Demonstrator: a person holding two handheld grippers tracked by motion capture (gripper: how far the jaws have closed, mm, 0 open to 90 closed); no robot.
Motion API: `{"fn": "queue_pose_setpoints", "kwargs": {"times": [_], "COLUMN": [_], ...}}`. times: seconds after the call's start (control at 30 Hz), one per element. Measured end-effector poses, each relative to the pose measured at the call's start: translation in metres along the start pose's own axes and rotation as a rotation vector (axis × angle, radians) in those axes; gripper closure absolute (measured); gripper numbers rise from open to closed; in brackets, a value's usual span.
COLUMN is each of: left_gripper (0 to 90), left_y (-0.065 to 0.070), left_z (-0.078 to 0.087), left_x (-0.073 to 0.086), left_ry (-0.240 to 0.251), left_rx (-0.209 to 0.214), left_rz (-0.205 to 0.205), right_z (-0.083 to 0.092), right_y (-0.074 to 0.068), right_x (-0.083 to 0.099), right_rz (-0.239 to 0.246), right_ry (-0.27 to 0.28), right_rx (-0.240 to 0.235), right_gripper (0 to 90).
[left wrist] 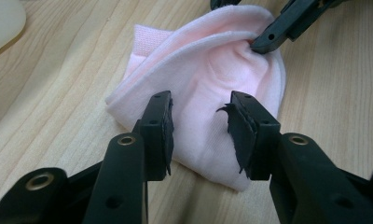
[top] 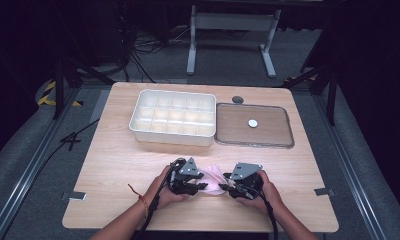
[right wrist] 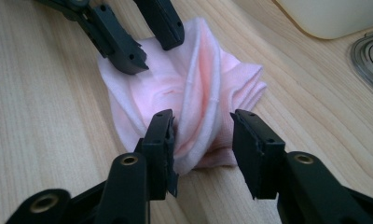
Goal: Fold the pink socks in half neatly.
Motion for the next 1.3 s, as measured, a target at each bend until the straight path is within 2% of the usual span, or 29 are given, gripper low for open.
{"fn": "queue_pose_setpoints", "kwargs": {"times": [0.1, 0.2, 0.3, 0.33, 0.37, 0.4, 0.47, 0.53, 0.63, 0.67, 0.73, 0.87, 0.97, 1.1, 1.23, 1.3], "left_gripper": [59.8, 59.5, 55.7, 55.3, 56.8, 62.0, 65.1, 70.3, 75.7, 76.2, 77.7, 79.8, 80.0, 75.6, 69.5, 69.4], "left_y": [0.001, 0.0, 0.001, 0.002, 0.005, 0.007, 0.014, 0.019, 0.023, 0.024, 0.023, 0.024, 0.025, 0.031, 0.033, 0.031], "left_z": [0.0, 0.001, 0.004, 0.005, 0.007, 0.008, 0.009, 0.006, 0.0, -0.002, -0.001, -0.001, 0.001, 0.01, 0.025, 0.034], "left_x": [0.0, 0.0, -0.002, -0.004, -0.007, -0.009, -0.011, -0.009, -0.001, -0.001, 0.0, 0.001, 0.001, 0.003, 0.008, 0.007], "left_ry": [-0.009, -0.018, -0.025, -0.013, 0.0, 0.007, 0.014, -0.004, -0.048, -0.035, -0.047, -0.038, -0.054, -0.08, -0.111, -0.094], "left_rx": [-0.007, -0.009, -0.019, -0.02, -0.01, 0.001, 0.026, 0.048, 0.058, 0.059, 0.056, 0.05, 0.055, 0.094, 0.071, 0.068], "left_rz": [-0.017, -0.032, -0.059, -0.055, -0.06, -0.076, -0.09, -0.115, -0.122, -0.119, -0.116, -0.12, -0.123, -0.134, -0.127, -0.119], "right_z": [0.003, 0.008, 0.006, 0.003, 0.0, -0.004, -0.006, -0.01, -0.015, -0.016, -0.018, -0.02, -0.021, -0.022, -0.022, -0.022], "right_y": [0.003, 0.008, 0.01, 0.01, 0.01, 0.009, 0.008, 0.006, 0.005, 0.005, 0.006, 0.009, 0.009, 0.009, 0.009, 0.009], "right_x": [-0.004, -0.014, -0.019, -0.02, -0.019, -0.019, -0.019, -0.018, -0.014, -0.012, -0.011, -0.007, -0.007, -0.006, -0.006, -0.006], "right_rz": [-0.004, -0.033, -0.041, -0.035, -0.032, -0.022, -0.019, -0.015, -0.02, -0.023, -0.028, -0.061, -0.071, -0.077, -0.079, -0.073], "right_ry": [0.011, 0.067, 0.078, 0.076, 0.068, 0.052, 0.047, 0.037, 0.016, 0.007, 0.002, 0.001, 0.003, 0.003, 0.011, 0.013], "right_rx": [0.015, 0.038, 0.039, 0.038, 0.034, 0.031, 0.027, 0.02, 0.021, 0.02, 0.021, 0.014, 0.01, 0.015, 0.016, 0.021], "right_gripper": [56.2, 55.6, 60.2, 62.7, 65.3, 70.4, 73.1, 76.3, 79.7, 80.7, 81.7, 82.5, 82.7, 82.7, 82.8, 82.8]}}
Point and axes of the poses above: each handheld gripper's, and its own axes: z roughly backward along the jaws, x roughly out of its underside, y roughly to its right, the point moved 10 cm from there along -z, roughly forward along the jaws, and after that the axes turned 14 degrees about y, right-handed, at the moved point
